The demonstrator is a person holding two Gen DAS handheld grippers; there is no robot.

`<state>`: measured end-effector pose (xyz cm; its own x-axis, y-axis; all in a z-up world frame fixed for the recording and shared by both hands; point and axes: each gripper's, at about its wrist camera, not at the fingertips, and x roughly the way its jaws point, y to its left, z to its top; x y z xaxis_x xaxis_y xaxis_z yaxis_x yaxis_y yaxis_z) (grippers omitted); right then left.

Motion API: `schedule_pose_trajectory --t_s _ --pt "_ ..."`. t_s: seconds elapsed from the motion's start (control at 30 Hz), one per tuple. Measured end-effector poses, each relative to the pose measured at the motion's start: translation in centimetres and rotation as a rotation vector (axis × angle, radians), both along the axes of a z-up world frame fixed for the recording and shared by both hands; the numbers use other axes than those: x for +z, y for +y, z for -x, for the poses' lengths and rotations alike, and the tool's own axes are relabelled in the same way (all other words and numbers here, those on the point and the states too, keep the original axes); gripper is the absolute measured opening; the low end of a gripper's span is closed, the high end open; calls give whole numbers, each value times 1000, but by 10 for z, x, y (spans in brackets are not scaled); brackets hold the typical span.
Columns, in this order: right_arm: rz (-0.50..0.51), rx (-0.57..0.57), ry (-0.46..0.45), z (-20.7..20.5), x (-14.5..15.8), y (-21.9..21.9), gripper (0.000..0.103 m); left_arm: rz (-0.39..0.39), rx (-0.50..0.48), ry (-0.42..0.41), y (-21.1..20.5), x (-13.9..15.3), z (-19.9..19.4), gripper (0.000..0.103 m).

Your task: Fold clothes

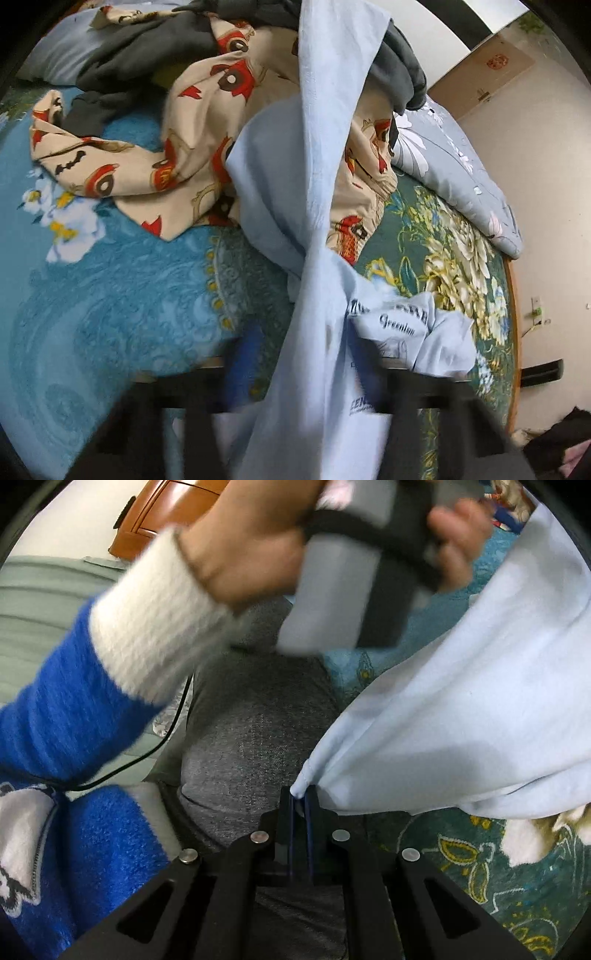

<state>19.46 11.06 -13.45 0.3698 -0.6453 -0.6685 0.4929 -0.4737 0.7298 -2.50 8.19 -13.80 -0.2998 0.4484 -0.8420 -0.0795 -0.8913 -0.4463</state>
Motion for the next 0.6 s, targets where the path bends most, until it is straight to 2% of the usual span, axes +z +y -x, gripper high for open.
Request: schedule_pose_trajectory --t_s 0.03,0.13,0.23,0.27,0.33,0.37,0.47,0.53,0.6 --pt "-2 0 2 0 0 0 6 -5 16 16 -6 3 0 2" --pt "-19 -28 17 4 3 3 8 -42 78 89 -34 13 -9 3" --pt "-57 -120 27 14 8 20 14 -65 174 149 -74 17 -28 3" --pt "-56 -154 29 17 13 30 20 -68 224 159 -92 16 -39 2" --pt "-27 -248 42 27 25 56 52 -65 329 133 -129 7 -61 2" --pt "-27 -321 54 37 27 68 56 -63 374 110 -145 1 -71 2" --pt "-34 -543 87 69 32 102 57 -72 464 36 -178 -16 -94 2" --pt "-88 -708 113 98 32 113 57 -88 486 18 -187 -18 -101 2" --pt "-131 -780 155 124 34 110 57 -82 481 18 -188 -14 -105 2"
